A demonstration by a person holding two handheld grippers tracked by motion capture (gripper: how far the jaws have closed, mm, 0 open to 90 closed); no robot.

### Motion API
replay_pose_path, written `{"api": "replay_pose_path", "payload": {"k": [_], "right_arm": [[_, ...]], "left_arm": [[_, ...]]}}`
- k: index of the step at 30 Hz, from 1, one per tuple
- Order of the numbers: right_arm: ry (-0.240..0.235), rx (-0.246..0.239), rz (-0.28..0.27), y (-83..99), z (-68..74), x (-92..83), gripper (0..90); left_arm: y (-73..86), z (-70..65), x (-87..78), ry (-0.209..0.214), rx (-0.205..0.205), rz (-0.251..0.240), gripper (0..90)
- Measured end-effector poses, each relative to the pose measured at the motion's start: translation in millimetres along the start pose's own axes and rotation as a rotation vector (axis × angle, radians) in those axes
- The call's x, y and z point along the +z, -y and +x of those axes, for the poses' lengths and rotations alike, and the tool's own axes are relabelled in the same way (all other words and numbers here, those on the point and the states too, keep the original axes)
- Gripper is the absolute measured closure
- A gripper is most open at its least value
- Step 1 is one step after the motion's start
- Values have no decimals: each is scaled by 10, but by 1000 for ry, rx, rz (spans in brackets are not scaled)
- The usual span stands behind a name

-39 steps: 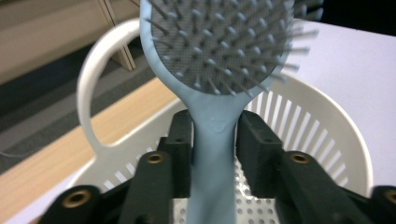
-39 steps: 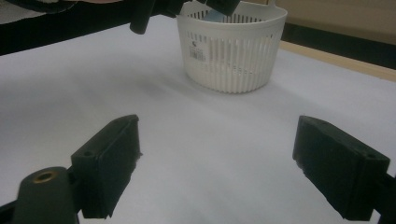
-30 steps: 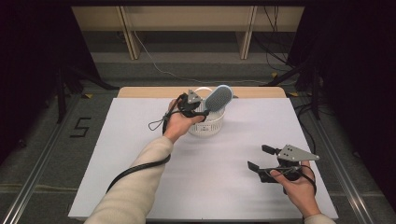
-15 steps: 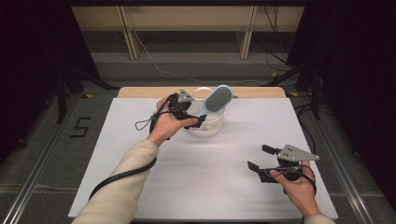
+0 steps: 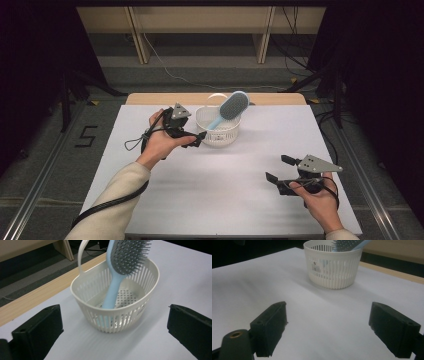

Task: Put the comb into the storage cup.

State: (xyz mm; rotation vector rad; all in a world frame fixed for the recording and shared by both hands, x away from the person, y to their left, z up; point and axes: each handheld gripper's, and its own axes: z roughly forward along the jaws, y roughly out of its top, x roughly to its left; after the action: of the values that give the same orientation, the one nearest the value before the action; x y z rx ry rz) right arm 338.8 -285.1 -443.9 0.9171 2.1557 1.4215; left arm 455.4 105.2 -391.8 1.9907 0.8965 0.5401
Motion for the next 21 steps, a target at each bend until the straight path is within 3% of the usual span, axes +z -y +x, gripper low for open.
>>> {"api": "replay_pose_path", "payload": {"k": [7,21], "right_arm": [[3,5,-4,0,-8,-4,155],[11,12,-8,3,-28,-14,155]], "left_arm": [[141,56,-140,-2,-19,1,0],[323,54,-388,-29,12,-13,0]]}}
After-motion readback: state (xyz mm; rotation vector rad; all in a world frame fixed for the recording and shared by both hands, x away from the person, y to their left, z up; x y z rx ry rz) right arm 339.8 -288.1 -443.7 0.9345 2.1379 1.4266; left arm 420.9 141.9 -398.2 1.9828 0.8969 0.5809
